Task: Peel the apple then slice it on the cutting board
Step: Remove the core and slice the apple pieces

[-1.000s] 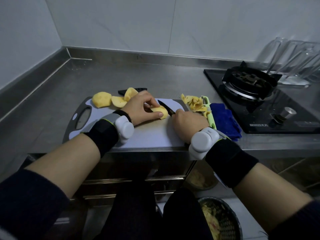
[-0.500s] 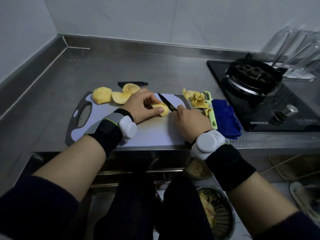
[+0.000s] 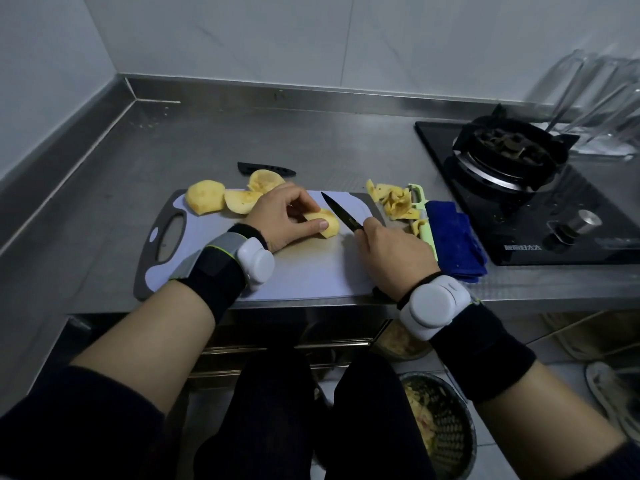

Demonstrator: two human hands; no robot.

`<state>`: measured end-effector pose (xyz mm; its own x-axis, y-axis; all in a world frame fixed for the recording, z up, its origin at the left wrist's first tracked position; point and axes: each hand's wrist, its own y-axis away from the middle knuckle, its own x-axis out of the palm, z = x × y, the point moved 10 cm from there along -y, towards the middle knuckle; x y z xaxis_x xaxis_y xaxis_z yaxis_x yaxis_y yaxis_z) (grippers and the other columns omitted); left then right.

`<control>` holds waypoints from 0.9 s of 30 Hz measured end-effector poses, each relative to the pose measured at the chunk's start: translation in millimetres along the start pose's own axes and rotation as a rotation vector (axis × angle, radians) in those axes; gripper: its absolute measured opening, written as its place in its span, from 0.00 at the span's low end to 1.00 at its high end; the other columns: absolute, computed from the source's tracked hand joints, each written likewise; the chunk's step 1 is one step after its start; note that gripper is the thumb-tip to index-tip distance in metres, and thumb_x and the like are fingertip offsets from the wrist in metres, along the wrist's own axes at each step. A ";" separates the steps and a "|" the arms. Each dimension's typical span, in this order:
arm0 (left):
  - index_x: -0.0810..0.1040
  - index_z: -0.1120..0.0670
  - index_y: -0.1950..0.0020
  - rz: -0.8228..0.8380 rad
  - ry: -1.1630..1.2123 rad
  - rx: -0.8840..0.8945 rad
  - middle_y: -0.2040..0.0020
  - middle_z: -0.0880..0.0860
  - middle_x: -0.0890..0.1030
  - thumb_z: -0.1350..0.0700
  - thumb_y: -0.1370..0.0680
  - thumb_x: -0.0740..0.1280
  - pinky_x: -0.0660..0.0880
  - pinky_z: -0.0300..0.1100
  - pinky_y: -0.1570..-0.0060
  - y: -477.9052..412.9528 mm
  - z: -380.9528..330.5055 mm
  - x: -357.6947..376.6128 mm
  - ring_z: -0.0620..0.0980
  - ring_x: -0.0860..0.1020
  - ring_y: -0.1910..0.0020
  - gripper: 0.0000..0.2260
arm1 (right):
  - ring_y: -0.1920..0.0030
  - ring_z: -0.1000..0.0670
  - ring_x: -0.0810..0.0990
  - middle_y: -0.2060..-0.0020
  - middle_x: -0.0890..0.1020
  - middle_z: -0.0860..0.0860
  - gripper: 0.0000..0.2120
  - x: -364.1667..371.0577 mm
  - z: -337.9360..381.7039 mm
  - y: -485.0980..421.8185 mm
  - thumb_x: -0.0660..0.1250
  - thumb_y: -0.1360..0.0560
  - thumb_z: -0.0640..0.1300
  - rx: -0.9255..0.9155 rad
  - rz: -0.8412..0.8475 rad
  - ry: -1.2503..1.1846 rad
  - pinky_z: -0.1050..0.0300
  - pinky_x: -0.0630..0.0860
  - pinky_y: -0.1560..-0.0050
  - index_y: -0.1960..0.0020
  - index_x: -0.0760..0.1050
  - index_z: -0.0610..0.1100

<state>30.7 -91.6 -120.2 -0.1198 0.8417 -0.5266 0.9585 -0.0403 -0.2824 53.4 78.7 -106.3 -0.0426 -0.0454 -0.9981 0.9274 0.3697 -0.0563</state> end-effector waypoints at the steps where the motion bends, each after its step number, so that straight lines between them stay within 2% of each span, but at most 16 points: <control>1: 0.79 0.52 0.56 -0.005 0.006 0.002 0.52 0.53 0.79 0.51 0.32 0.78 0.78 0.50 0.45 0.2 -1.0 -0.4 0.50 0.79 0.52 0.11 | 0.62 0.42 0.79 0.63 0.77 0.47 0.16 -0.7 0.4 0.8 0.46 0.17 0.54 -0.001 0.000 0.007 0.46 0.78 0.59 0.47 0.67 0.45; 11: 0.79 0.51 0.58 -0.002 -0.003 0.012 0.52 0.53 0.78 0.52 0.32 0.78 0.77 0.46 0.48 1.6 -5.5 -1.5 0.50 0.78 0.54 0.10 | 0.64 0.44 0.77 0.64 0.76 0.48 0.15 -2.7 5.3 -0.5 0.47 0.17 0.53 -0.021 0.003 0.026 0.49 0.76 0.63 0.48 0.67 0.44; 17: 0.78 0.49 0.59 -0.014 -0.023 0.013 0.53 0.52 0.78 0.51 0.32 0.79 0.78 0.46 0.49 2.1 -5.6 -2.2 0.49 0.78 0.54 0.10 | 0.63 0.42 0.78 0.63 0.75 0.47 0.15 -2.0 6.5 -3.2 0.47 0.17 0.53 -0.019 -0.003 0.038 0.47 0.77 0.60 0.49 0.67 0.44; 20: 0.79 0.50 0.58 -0.018 -0.026 0.019 0.53 0.52 0.78 0.52 0.32 0.78 0.78 0.46 0.48 2.0 -7.2 -2.5 0.49 0.78 0.54 0.10 | 0.63 0.42 0.78 0.63 0.75 0.46 0.14 7.2 6.7 -8.5 0.49 0.17 0.50 -0.017 0.046 0.042 0.48 0.77 0.61 0.49 0.67 0.43; 22: 0.79 0.52 0.57 -0.021 -0.031 0.016 0.52 0.52 0.78 0.52 0.32 0.78 0.78 0.46 0.48 2.5 -7.6 -2.4 0.49 0.78 0.53 0.10 | 0.62 0.41 0.77 0.63 0.75 0.46 0.11 13.6 9.5 -9.2 0.50 0.18 0.47 -0.025 0.082 0.063 0.51 0.72 0.63 0.47 0.68 0.41; 24: 0.80 0.53 0.57 -0.032 -0.034 0.017 0.52 0.53 0.78 0.53 0.32 0.78 0.78 0.46 0.48 3.1 -8.3 -2.9 0.49 0.78 0.54 0.11 | 0.59 0.41 0.79 0.59 0.78 0.45 0.10 15.5 13.4 -9.2 0.51 0.18 0.44 -0.033 0.094 0.124 0.53 0.67 0.63 0.46 0.69 0.41; 27: 0.80 0.54 0.56 -0.043 -0.053 0.025 0.53 0.53 0.78 0.53 0.32 0.78 0.77 0.41 0.50 4.7 -9.9 -1.5 0.48 0.78 0.54 0.11 | 0.55 0.41 0.80 0.55 0.79 0.44 0.09 17.7 16.0 -9.7 0.51 0.19 0.41 -0.034 0.135 0.190 0.52 0.69 0.61 0.45 0.69 0.40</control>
<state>37.9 -87.7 -112.8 -0.1752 0.8133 -0.5548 0.9454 -0.0183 -0.3255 49.5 59.4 -123.0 0.0087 0.1814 -0.9834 0.9167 0.3913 0.0803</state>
